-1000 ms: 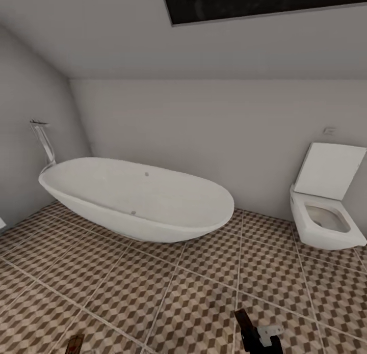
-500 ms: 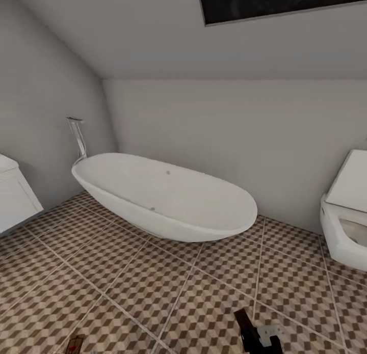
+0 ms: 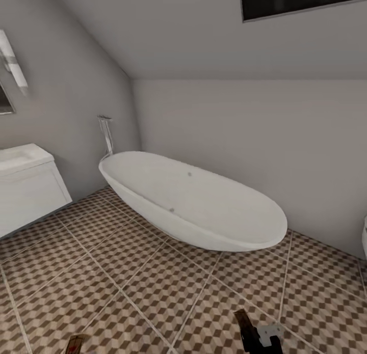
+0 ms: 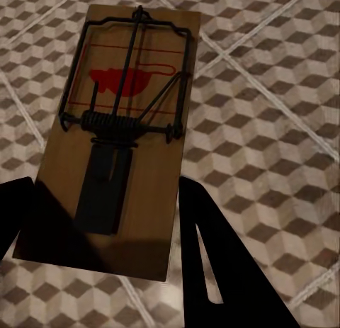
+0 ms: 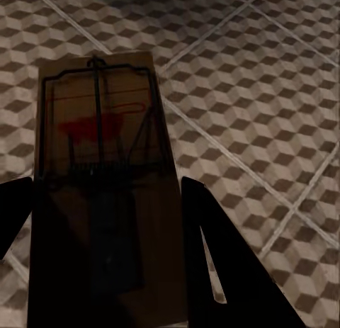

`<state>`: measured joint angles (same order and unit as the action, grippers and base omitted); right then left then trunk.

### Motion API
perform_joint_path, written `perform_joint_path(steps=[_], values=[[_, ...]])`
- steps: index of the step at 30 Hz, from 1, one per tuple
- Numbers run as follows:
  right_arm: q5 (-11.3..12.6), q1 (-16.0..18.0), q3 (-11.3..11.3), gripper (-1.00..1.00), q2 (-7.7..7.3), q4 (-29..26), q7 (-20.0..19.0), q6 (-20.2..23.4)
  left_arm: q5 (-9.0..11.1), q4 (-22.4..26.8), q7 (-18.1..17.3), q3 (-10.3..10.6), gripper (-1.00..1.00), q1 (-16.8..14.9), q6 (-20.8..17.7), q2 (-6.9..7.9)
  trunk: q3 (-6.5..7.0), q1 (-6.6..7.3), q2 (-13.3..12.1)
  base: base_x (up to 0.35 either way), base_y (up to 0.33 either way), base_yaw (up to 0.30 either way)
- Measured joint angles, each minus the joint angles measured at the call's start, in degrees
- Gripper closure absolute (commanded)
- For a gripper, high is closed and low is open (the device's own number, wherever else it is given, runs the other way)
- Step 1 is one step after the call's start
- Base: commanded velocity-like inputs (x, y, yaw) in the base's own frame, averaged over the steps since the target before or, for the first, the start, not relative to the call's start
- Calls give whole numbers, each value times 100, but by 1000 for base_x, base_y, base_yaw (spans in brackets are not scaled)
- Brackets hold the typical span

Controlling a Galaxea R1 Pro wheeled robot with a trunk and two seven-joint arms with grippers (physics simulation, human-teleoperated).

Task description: Take the four mousetraps from the cabinet in the bathroom and place them on the bathroom floor. Make sure all four end up on the same floor surface, and ensure that at least two of them are either under or directly next to the same bathroom sink.

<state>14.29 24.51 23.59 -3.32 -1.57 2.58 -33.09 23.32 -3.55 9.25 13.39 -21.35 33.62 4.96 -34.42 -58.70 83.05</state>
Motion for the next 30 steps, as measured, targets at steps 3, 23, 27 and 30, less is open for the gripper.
perform_joint_path(steps=[3,23,27,30], values=[[-2,0,0,100,0,2,0,0,0,-2,0,0,100,2,0,0,0,0,0,282,0,288],[-7,0,0,100,-1,9,0,0,0,-1,3,0,100,1,9,8,0,0,0,283,0,288],[-7,0,0,100,-1,9,0,0,0,-2,3,0,100,0,9,8,0,0,0,275,19,288],[-9,0,0,100,-1,8,0,1,0,0,6,0,100,0,10,9,0,0,0,274,95,288]])
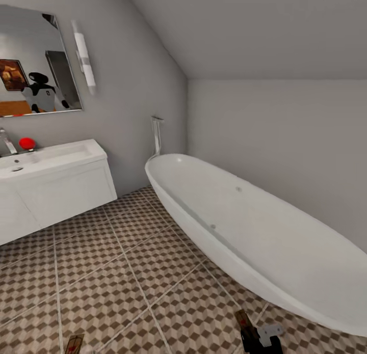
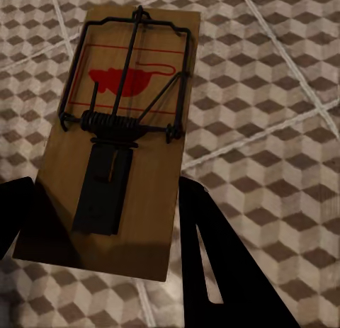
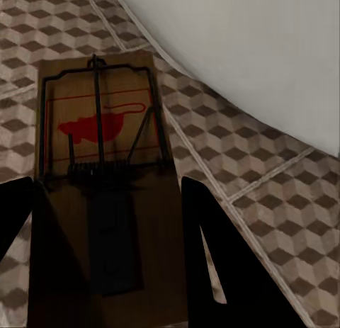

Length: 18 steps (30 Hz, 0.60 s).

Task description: Take the four mousetraps from the cabinet in the bathroom and place them on the bathroom floor. Make sure all four end up on the same floor surface, and ensure that at least two of them are either under or directly next to the same bathroom sink.

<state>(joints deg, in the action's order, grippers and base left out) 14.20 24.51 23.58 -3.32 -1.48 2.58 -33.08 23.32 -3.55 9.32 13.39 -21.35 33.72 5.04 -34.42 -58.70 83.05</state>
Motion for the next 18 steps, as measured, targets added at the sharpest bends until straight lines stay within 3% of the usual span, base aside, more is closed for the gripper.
perform_joint_path(steps=[13,18], values=[[1,0,0,100,0,0,1,1,1,-1,0,-1,100,2,1,0,0,0,0,273,153,288],[0,0,0,100,1,0,0,-1,0,1,-3,0,100,0,-1,0,0,0,0,243,52,288]])
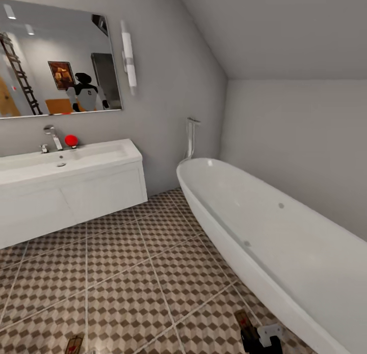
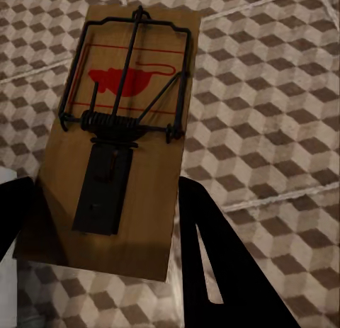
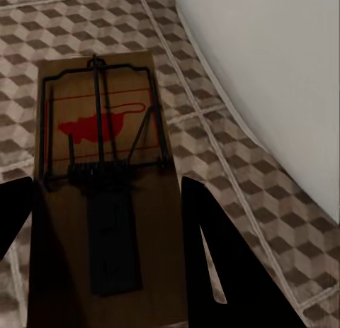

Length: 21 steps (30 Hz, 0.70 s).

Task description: Take the four mousetraps from the cabinet in the bathroom and place them on the bathroom floor. Make sure all four end up on the same floor surface, and ensure that at least two of them are either under or directly next to the same bathroom sink.

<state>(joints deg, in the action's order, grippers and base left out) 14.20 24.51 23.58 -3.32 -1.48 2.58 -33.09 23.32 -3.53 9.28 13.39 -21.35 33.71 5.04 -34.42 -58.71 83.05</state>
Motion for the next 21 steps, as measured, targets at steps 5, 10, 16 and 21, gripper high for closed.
perform_joint_path(steps=[5,10,16,21], values=[[0,0,0,100,2,0,1,0,0,0,-1,0,100,0,0,0,0,0,0,219,5,288],[0,0,1,100,4,0,-1,0,0,-3,0,0,100,0,0,-2,0,0,0,215,0,288],[0,0,0,100,7,8,1,0,0,-3,0,0,100,1,0,-3,0,0,0,215,0,288],[0,0,0,100,8,9,1,1,1,-2,1,-1,100,0,0,-2,0,0,0,232,0,288]])
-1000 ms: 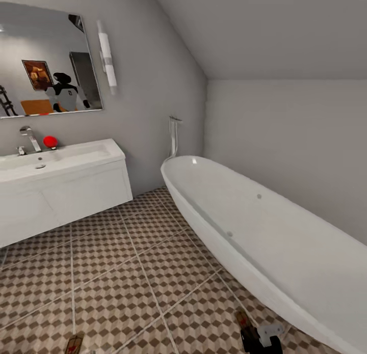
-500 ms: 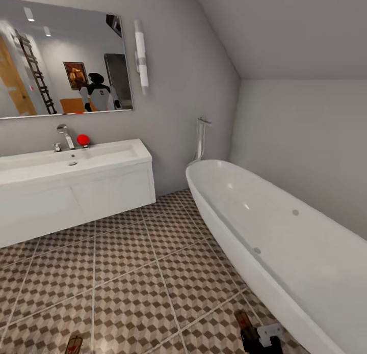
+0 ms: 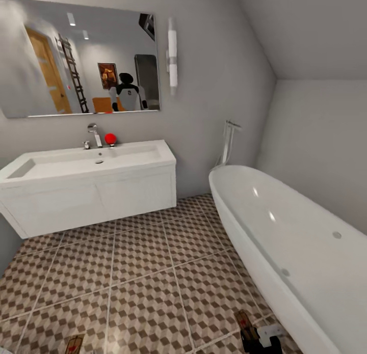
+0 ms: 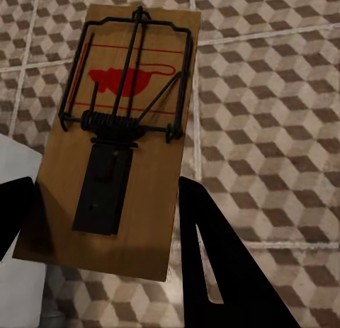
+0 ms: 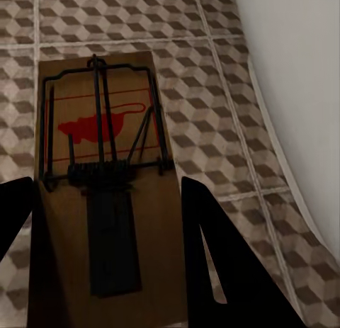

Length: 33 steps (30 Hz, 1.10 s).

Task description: Take the four mousetraps from the cabinet in the bathroom and place them on the bathroom floor. Make sure all four end up on the same floor surface, and ensure that at least two of them are either under or directly next to the same bathroom sink.

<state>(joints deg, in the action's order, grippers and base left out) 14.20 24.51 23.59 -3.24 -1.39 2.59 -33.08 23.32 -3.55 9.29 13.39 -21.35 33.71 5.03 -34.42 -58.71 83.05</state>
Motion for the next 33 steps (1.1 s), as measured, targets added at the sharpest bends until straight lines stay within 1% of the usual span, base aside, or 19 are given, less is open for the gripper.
perform_joint_path(steps=[9,28,33], values=[[0,0,0,100,0,0,0,-2,0,2,-4,0,100,0,-1,1,0,0,0,245,-14,288],[0,0,0,100,0,1,-3,-2,0,-1,1,1,100,2,17,-1,0,0,0,246,-89,286],[1,-1,0,100,-1,-2,-3,-2,0,-3,-1,0,100,0,18,1,0,0,0,255,-10,84]])
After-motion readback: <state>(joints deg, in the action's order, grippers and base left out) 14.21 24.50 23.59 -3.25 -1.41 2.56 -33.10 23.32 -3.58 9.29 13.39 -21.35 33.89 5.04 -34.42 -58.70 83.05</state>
